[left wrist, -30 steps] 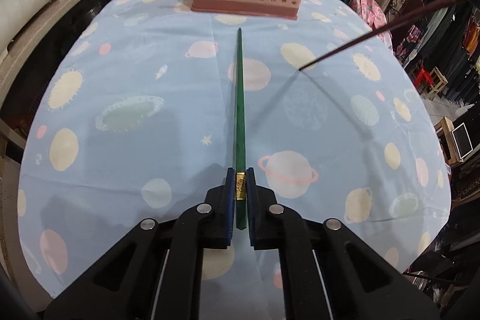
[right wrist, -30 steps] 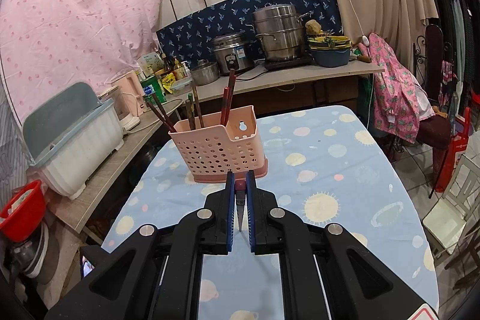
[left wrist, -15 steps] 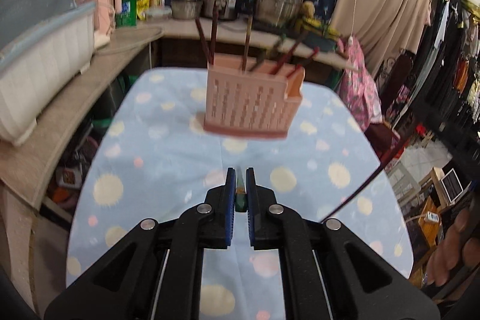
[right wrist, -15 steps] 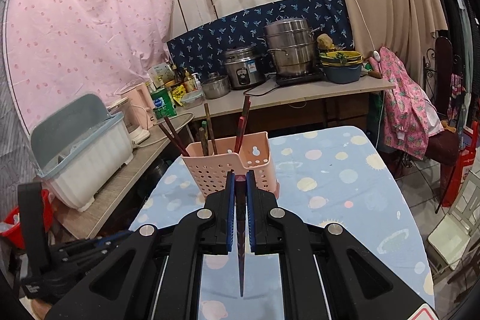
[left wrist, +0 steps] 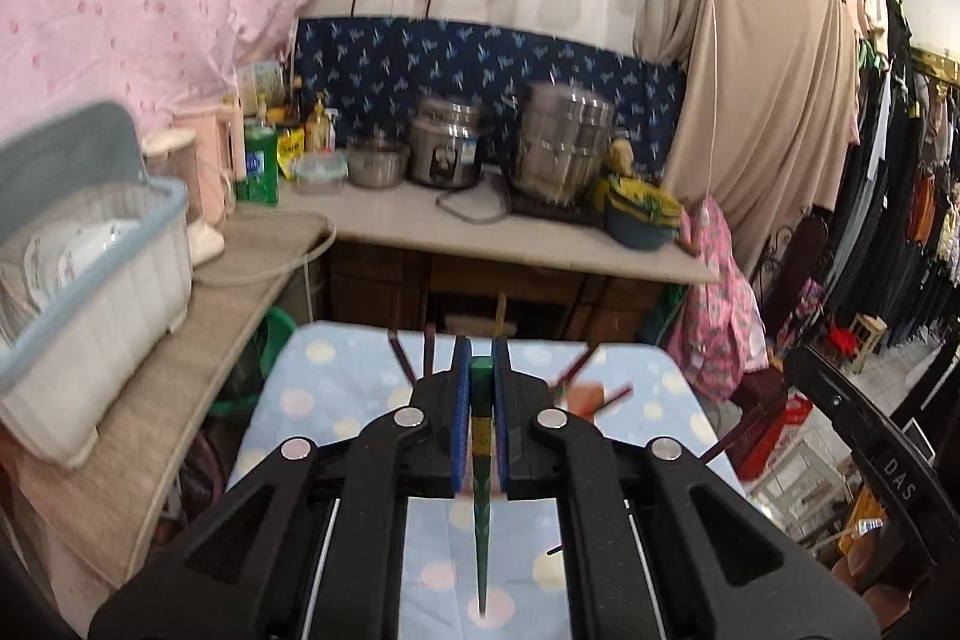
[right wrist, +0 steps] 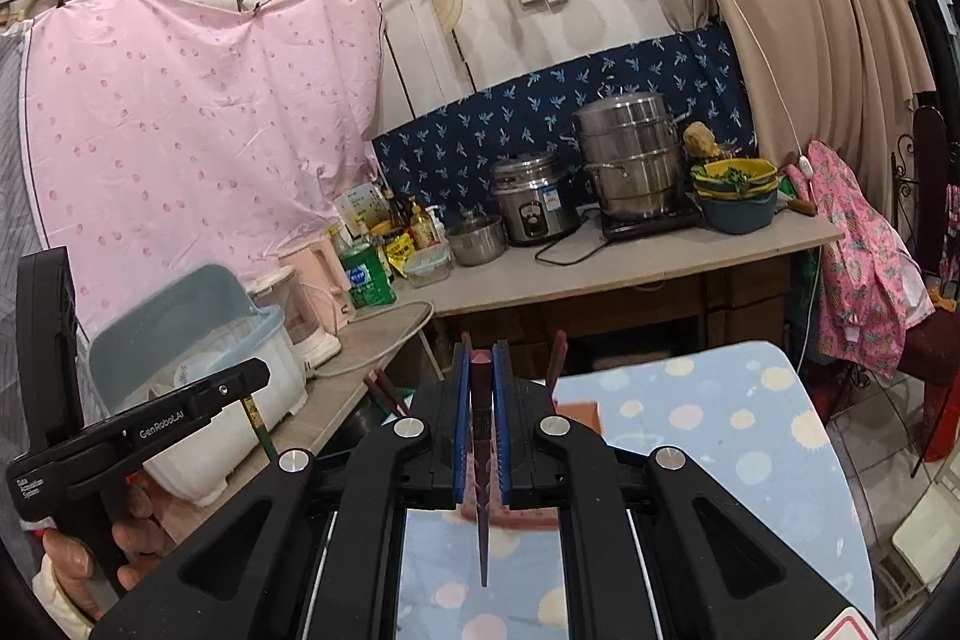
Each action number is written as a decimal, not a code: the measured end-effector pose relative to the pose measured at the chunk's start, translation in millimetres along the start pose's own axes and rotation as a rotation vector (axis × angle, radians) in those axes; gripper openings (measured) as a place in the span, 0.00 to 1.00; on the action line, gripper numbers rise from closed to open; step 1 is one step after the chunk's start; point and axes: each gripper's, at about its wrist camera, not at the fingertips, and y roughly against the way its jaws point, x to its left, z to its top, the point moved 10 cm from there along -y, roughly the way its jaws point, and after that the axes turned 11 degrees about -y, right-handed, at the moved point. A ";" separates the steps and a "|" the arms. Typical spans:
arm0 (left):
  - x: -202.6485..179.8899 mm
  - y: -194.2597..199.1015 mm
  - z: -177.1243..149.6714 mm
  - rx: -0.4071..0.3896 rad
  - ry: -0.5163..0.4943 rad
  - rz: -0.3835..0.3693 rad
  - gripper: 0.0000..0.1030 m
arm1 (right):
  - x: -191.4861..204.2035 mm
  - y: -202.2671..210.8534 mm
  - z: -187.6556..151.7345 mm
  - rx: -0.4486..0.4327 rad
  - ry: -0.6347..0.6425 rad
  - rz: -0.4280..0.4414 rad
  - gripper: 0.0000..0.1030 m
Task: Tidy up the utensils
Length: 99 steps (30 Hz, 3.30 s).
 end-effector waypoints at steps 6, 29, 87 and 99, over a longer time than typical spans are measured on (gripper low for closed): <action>12.9 -14.0 63.0 -0.113 0.012 0.043 0.06 | 16.5 -30.0 57.9 -0.084 0.014 0.005 0.07; 29.9 -116.9 43.8 -0.012 0.020 0.070 0.06 | -24.3 -135.6 26.0 0.042 -0.023 -0.075 0.07; 17.3 -50.1 -91.7 0.142 -0.019 0.192 0.63 | -39.0 -57.4 -83.7 0.155 0.077 -0.168 0.47; 20.2 -49.0 -117.1 0.191 -0.028 0.223 0.77 | -43.6 -51.7 -104.0 0.172 0.081 -0.193 0.73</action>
